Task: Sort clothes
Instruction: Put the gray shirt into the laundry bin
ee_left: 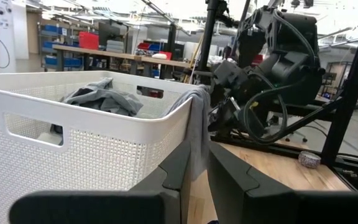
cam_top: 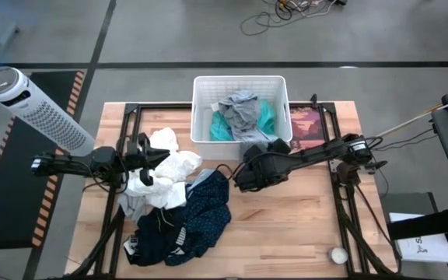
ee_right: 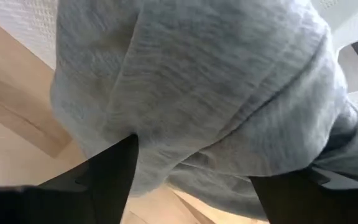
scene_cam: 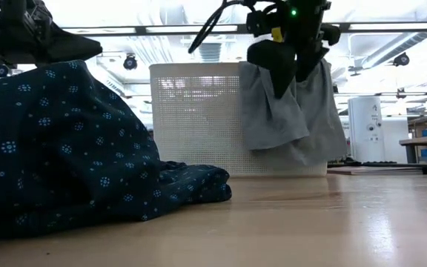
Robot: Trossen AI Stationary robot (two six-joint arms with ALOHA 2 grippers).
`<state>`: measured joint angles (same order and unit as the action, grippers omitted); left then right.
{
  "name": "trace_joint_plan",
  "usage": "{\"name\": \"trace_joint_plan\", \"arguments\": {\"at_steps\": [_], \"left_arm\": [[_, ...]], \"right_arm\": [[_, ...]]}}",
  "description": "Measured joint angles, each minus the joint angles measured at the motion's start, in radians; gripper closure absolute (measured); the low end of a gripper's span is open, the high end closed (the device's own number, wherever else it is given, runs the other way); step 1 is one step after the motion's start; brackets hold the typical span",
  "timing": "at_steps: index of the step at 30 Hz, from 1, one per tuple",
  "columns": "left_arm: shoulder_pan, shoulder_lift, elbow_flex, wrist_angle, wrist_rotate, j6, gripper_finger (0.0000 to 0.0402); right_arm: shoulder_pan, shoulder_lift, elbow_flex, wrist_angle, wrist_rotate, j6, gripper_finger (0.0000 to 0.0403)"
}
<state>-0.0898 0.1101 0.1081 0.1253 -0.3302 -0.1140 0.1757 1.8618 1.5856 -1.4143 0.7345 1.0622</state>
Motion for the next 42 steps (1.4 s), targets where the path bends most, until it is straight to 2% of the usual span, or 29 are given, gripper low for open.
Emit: {"name": "trace_joint_plan", "arguments": {"at_steps": [4, 9, 11, 17, 25, 31, 36, 38, 42], "left_arm": [[0.000, 0.000, 0.000, 0.000, 0.000, 0.000, 0.0364], [0.000, 0.000, 0.000, 0.000, 0.000, 0.000, 0.0364], [0.000, 0.000, 0.000, 0.000, 0.000, 0.000, 0.0364], [0.000, 0.000, 0.000, 0.000, 0.000, 0.000, 0.0364], [0.000, 0.000, 0.000, 0.000, 0.000, 0.000, 0.0364], [0.000, 0.000, 0.000, 0.000, 0.000, 0.000, 0.0364], [0.000, 0.000, 0.000, 0.000, 0.000, 0.000, 0.0364], [0.000, 0.000, 0.000, 0.000, 0.000, 0.000, 0.0364], [0.000, 0.000, 0.000, 0.000, 0.000, 0.000, 0.0364]], "right_arm": [[0.000, 0.001, -0.003, 0.035, 0.003, -0.041, 0.0197], [0.010, 0.000, -0.003, 0.041, 0.065, -0.064, 0.0350], [0.022, 0.000, 0.001, 0.040, 0.078, -0.087, 0.0388], [0.045, -0.007, 0.079, 0.041, 0.080, -0.143, 0.0397], [0.106, -0.023, 0.293, 0.036, 0.191, -0.286, 0.0401], [0.085, -0.025, 0.472, 0.067, 0.281, -0.509, 0.0402], [0.004, -0.025, 0.596, 0.214, 0.295, -0.797, 0.0402], [-0.040, -0.025, 0.635, 0.301, 0.275, -0.919, 0.0402], [-0.138, -0.025, 0.685, 0.423, 0.164, -1.097, 0.0403]]}}
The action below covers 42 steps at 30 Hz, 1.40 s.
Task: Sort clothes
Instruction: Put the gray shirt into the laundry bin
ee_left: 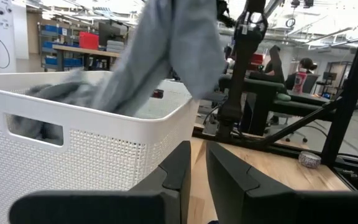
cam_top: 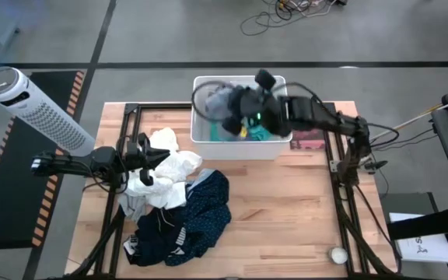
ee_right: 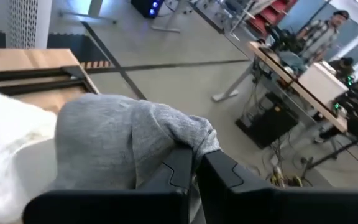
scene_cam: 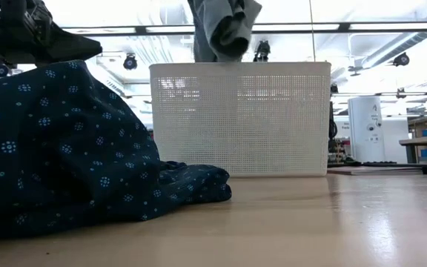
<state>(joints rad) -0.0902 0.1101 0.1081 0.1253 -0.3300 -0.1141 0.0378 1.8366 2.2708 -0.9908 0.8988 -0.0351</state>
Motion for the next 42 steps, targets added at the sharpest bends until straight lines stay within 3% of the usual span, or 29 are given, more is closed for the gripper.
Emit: {"name": "trace_joint_plan", "arguments": {"at_steps": [5, 13, 21, 31, 42], "left_arm": [[0.000, 0.000, 0.000, 0.000, 0.000, 0.000, 0.0364], [0.000, 0.000, 0.000, 0.000, 0.000, 0.000, 0.0364], [0.000, 0.000, 0.000, 0.000, 0.000, 0.000, 0.0364], [0.000, 0.000, 0.000, 0.000, 0.000, 0.000, 0.0364], [0.000, 0.000, 0.000, 0.001, 0.000, 0.000, 0.0364]], "right_arm": [[-0.131, 0.000, 0.006, 0.018, -0.147, -0.122, 0.0403], [-0.309, 0.005, -0.078, -0.170, -0.383, -0.035, 0.0403], [-0.364, 0.013, -0.294, -0.141, -0.445, -0.075, 0.0403], [-0.450, 0.013, -0.510, -0.030, -0.673, -0.088, 0.0403], [-0.540, 0.019, -0.656, 0.091, -0.831, -0.070, 0.0403]]}}
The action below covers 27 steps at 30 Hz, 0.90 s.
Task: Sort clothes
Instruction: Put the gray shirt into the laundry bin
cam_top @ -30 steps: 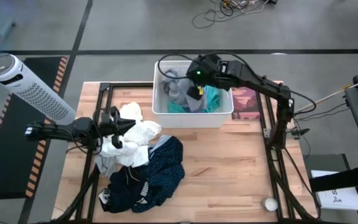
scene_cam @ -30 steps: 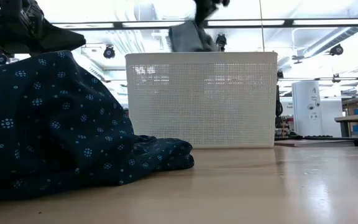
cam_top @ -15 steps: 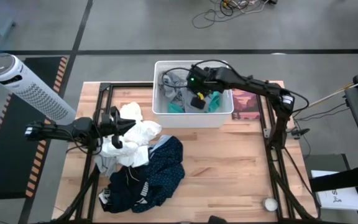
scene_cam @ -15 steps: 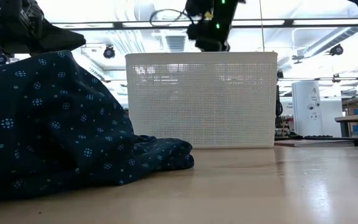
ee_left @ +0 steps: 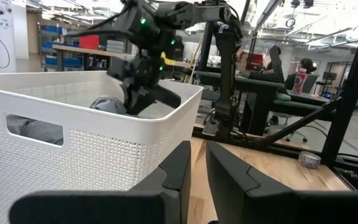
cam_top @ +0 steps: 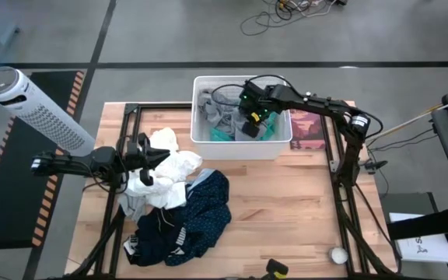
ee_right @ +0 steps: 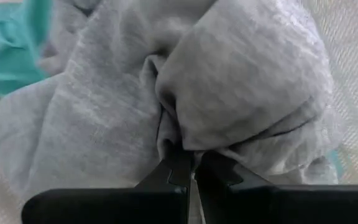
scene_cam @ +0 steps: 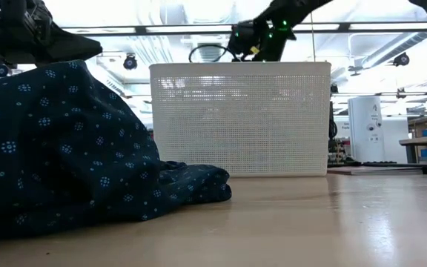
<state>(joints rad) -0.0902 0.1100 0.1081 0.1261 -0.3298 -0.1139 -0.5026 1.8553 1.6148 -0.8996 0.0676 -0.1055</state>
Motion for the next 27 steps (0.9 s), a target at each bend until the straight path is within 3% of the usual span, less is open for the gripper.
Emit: {"name": "trace_joint_plan", "arguments": {"at_steps": [16, 27], "left_arm": [[0.000, 0.000, 0.000, -0.001, 0.000, 0.000, 0.0364], [0.000, 0.000, 0.000, -0.001, 0.000, 0.000, 0.0364]], "right_arm": [[-0.035, 0.013, -0.128, 0.007, -0.016, 0.020, 0.0403], [-0.032, 0.006, 0.034, -0.150, -0.015, 0.038, 0.0352]]}}
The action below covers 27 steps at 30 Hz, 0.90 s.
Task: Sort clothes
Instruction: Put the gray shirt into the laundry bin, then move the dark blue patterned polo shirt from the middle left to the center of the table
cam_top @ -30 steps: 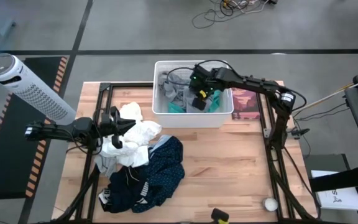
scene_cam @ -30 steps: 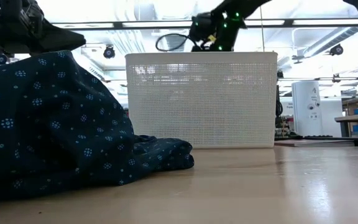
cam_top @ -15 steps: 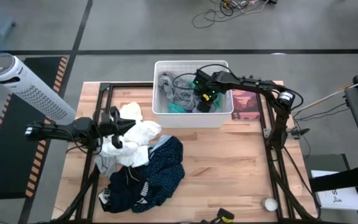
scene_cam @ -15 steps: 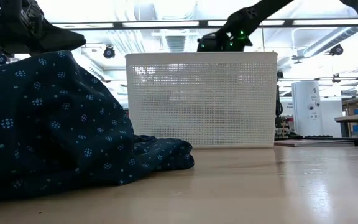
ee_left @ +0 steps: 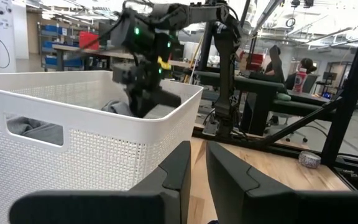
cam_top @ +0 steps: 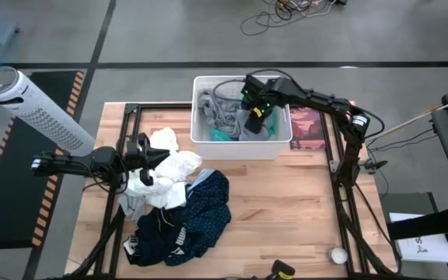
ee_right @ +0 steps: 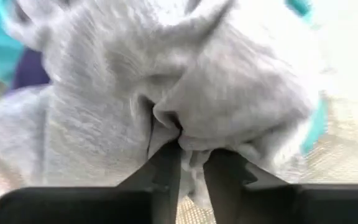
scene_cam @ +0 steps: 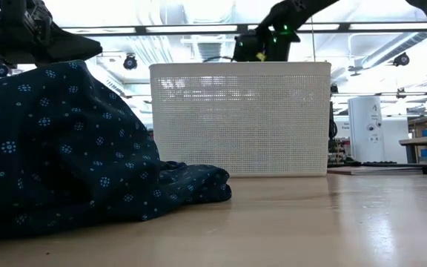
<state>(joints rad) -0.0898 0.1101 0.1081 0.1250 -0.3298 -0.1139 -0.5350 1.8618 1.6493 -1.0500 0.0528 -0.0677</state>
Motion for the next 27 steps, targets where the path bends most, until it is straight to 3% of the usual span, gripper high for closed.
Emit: {"name": "trace_joint_plan", "arguments": {"at_steps": [16, 22, 27], "left_arm": [[0.000, 0.000, 0.000, 0.000, 0.000, 0.000, 0.0364], [0.000, 0.000, 0.000, 0.001, 0.000, 0.000, 0.0364], [0.000, 0.000, 0.000, 0.000, 0.000, 0.000, 0.0364]], "right_arm": [[0.054, -0.002, 0.511, -0.180, -0.002, 0.005, 0.0241], [0.132, -0.003, 0.649, -0.180, -0.005, -0.006, 0.0238], [0.225, -0.003, 0.680, -0.180, -0.004, -0.014, 0.0266]]}}
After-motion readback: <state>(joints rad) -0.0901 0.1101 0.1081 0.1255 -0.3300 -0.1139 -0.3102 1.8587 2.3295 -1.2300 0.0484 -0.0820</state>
